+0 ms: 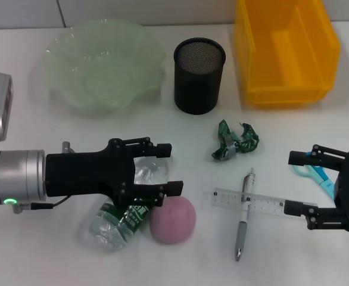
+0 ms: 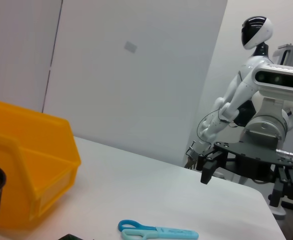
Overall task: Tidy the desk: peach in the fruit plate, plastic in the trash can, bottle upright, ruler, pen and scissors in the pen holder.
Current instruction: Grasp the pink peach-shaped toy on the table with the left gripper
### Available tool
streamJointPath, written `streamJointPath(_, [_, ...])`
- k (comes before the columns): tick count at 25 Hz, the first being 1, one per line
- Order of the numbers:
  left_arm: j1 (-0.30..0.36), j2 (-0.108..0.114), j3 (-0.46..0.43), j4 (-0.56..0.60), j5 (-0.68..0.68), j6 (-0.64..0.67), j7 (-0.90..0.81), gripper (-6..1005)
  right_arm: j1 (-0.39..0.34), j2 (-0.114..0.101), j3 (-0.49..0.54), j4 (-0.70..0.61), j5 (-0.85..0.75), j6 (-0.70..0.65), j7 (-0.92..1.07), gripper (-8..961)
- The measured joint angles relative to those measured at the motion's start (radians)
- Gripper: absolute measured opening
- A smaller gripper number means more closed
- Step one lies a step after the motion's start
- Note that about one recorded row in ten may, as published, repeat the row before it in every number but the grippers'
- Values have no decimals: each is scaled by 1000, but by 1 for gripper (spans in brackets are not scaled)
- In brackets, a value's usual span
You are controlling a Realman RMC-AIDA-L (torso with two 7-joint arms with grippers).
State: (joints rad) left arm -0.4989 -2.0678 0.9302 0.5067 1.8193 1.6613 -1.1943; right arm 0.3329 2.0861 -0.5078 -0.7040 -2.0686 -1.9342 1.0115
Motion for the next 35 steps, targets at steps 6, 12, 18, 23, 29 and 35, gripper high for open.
streamJointPath(6, [4,-1,5,10,1,1,10,793,0,-1,0,4,-2,2,3,841])
streamJointPath(12, [13,-5,74,89,2,5,-9,793,-4,-1,3,5,-4,18,8,840])
streamJointPath(18, [93,-12,278,391,-19,-36,-178,793,-14,-3,9,8,-2,51,30,840])
streamJointPath(23, [126,-8,457,543,-4,-117,-275,794,-26,-3,9,8,-2,61,31,839])
streamJointPath(29, [119,-9,594,581,29,-193,-303,794,-27,-4,9,26,-1,67,27,838])
streamJointPath(35, [114,-8,623,578,74,-247,-304,794,-23,-5,5,28,-1,68,25,838])
